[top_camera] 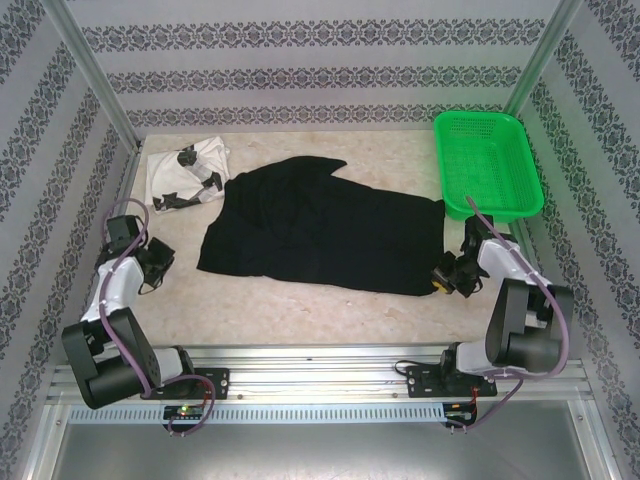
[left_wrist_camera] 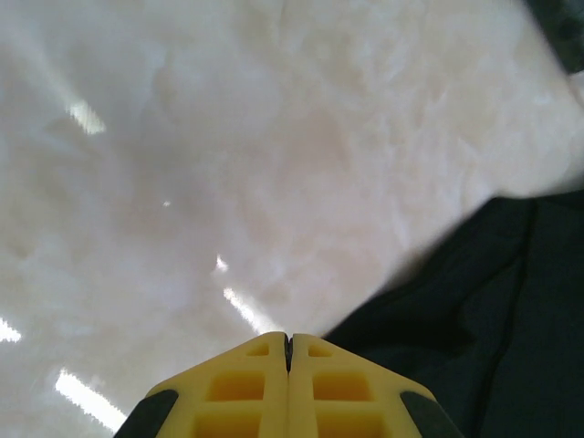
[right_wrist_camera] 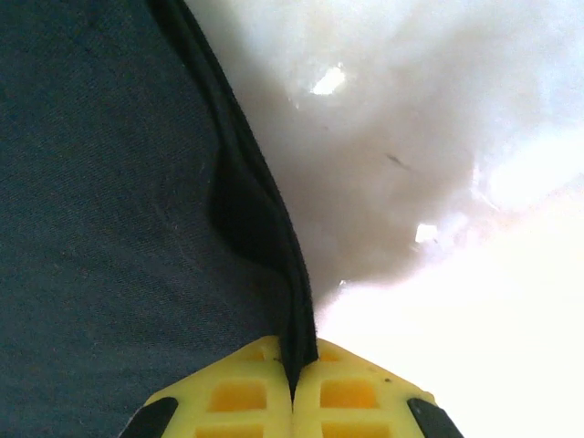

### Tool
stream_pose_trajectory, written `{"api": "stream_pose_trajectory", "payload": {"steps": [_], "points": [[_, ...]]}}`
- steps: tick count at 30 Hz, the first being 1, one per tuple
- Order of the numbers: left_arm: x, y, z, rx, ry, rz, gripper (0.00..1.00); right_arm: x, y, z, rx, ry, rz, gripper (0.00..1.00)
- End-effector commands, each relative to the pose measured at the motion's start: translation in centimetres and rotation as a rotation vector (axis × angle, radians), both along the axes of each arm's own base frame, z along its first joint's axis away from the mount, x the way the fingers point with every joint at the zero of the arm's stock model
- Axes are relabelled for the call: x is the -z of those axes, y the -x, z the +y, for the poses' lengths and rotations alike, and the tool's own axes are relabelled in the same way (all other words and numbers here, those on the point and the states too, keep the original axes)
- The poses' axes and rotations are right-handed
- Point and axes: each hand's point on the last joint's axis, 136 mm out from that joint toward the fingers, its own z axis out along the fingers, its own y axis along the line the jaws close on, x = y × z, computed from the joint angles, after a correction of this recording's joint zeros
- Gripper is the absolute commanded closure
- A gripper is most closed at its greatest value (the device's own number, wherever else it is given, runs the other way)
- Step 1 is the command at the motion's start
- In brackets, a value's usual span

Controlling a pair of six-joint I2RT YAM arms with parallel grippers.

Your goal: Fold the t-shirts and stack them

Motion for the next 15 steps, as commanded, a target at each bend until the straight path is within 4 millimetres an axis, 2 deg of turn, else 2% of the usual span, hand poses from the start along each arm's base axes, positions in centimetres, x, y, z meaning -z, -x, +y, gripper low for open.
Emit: {"api": "stream_pose_trajectory", "payload": {"steps": [1, 4, 5, 7, 9, 15], "points": [[2.0, 0.2, -4.3, 0.077, 0.129, 0.014, 0.83, 1.3, 2.6, -0.1, -0.011, 0.030, 0.089, 1.00], [2.8, -0.6, -7.9, 0.171, 0.149, 0.041, 0.56, 1.6, 2.0, 0.4, -0.005, -0.001, 0.087, 1.00], [3.3, -0.4, -8.3, 0.161, 0.161, 0.047, 0.52, 1.5, 1.9, 0.3, -0.004, 0.001, 0.083, 1.00], [4.2, 0.2, -7.8, 0.124, 0.140, 0.079, 0.49, 1.3, 1.7, 0.2, -0.008, 0.008, 0.076, 1.00], [4.2, -0.3, -7.4, 0.120, 0.115, 0.061, 0.44, 1.3, 1.6, 0.4, -0.018, -0.004, 0.074, 1.00], [3.4, -5.0, -6.6, 0.091, 0.108, -0.092, 0.42, 1.4, 1.8, 0.7, -0.026, -0.017, 0.076, 1.00]]}}
